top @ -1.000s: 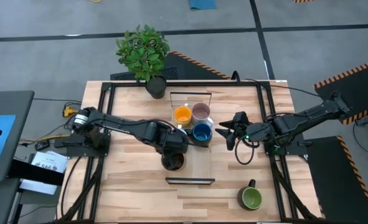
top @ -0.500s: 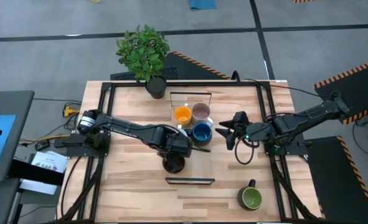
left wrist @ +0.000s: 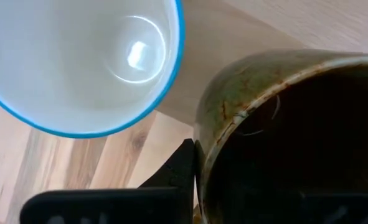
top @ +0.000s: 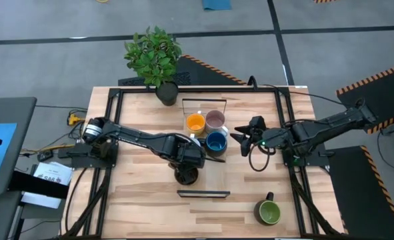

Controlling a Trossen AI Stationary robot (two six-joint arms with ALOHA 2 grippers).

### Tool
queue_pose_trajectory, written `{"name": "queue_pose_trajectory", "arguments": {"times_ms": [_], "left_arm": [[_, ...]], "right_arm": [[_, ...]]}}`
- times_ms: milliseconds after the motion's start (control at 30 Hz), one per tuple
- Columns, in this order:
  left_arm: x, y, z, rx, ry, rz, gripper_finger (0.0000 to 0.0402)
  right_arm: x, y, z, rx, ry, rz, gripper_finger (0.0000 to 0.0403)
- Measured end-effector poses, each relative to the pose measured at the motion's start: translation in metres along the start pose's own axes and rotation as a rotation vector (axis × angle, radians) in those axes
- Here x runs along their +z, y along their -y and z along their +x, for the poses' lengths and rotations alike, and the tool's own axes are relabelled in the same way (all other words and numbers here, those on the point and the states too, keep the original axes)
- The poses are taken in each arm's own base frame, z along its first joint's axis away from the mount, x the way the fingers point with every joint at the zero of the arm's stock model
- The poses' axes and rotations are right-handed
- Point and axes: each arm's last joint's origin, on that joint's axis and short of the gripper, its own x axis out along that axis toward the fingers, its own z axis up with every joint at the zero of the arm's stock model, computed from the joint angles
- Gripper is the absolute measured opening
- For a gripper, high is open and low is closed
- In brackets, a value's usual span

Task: Place coffee mugs
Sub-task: Put the brown green mug on the shelf

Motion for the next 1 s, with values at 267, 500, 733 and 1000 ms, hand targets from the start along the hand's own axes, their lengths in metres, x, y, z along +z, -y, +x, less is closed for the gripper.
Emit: {"name": "queue_pose_trajectory", "arguments": {"times_ms": [267, 500, 733, 1000], "left_arm": [[0.0044, -0.0022, 0.0020, -0.004, 0.034, 0.016, 0.0043], [0.0073, -0.0008, 0.0024, -0.018, 0.060, 0.058, 0.0045], [0.0065, -0.0014, 0.0025, -0.017, 0.049, 0.058, 0.0046], [0.0099, 0.0001, -0.0053, -0.032, 0.072, 0.091, 0.0075]], "right_arm": [[0.0000, 0.0000, 0.0000, 0.000, 0.000, 0.000, 0.0210], [0.0000, 0.0000, 0.0000, 0.000, 0.000, 0.000, 0.0210], [0.0000, 0.0000, 0.0000, 0.000, 0.000, 0.000, 0.0210], [0.0000, 0.0000, 0.0000, 0.000, -0.001, 0.000, 0.0210]]}}
